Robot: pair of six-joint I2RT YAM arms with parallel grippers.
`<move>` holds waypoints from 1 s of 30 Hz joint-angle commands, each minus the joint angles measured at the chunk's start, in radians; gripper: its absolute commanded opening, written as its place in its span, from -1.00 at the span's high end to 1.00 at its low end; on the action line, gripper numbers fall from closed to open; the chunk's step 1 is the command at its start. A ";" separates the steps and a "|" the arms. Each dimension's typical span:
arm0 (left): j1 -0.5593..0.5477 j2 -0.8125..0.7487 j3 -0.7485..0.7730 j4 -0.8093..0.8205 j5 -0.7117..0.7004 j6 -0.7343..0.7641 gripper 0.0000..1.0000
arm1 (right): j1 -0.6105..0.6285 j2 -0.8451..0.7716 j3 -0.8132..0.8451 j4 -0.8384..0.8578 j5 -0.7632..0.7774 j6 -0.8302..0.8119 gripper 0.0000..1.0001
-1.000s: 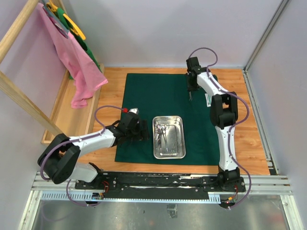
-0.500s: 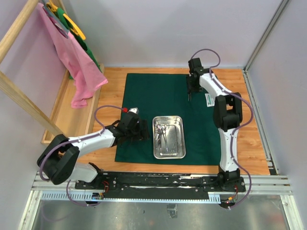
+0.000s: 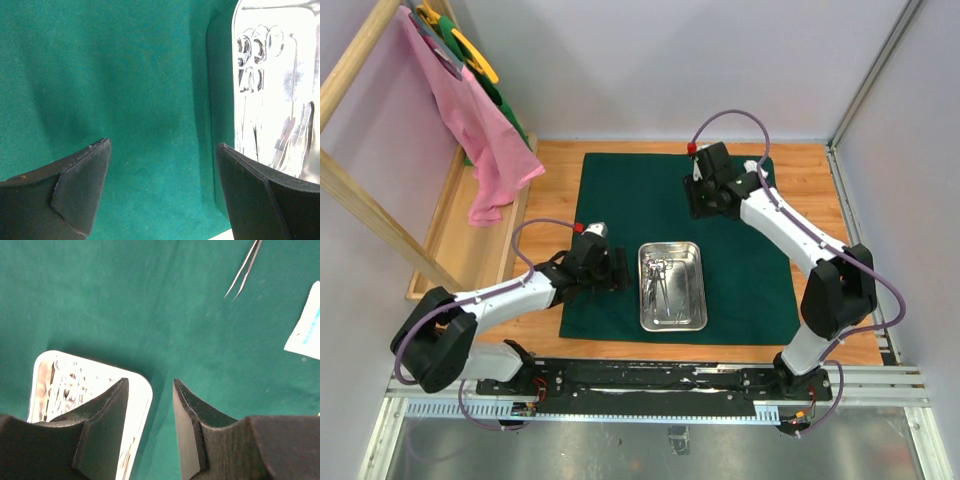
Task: Open and lay out the surgical kit
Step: Place the medical item in the surgical kit, then pick up the medical item from the container.
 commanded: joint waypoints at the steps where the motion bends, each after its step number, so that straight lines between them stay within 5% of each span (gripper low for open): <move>1: 0.004 -0.034 -0.016 -0.007 -0.019 0.004 -0.80 | 0.057 -0.071 -0.108 -0.023 -0.018 0.048 0.14; 18: 0.004 -0.063 -0.044 0.020 0.006 -0.003 -0.81 | 0.477 -0.207 -0.359 -0.167 0.025 0.383 0.04; 30: 0.004 -0.079 -0.047 0.009 0.017 0.006 -0.81 | 0.523 -0.137 -0.486 -0.117 0.113 0.494 0.21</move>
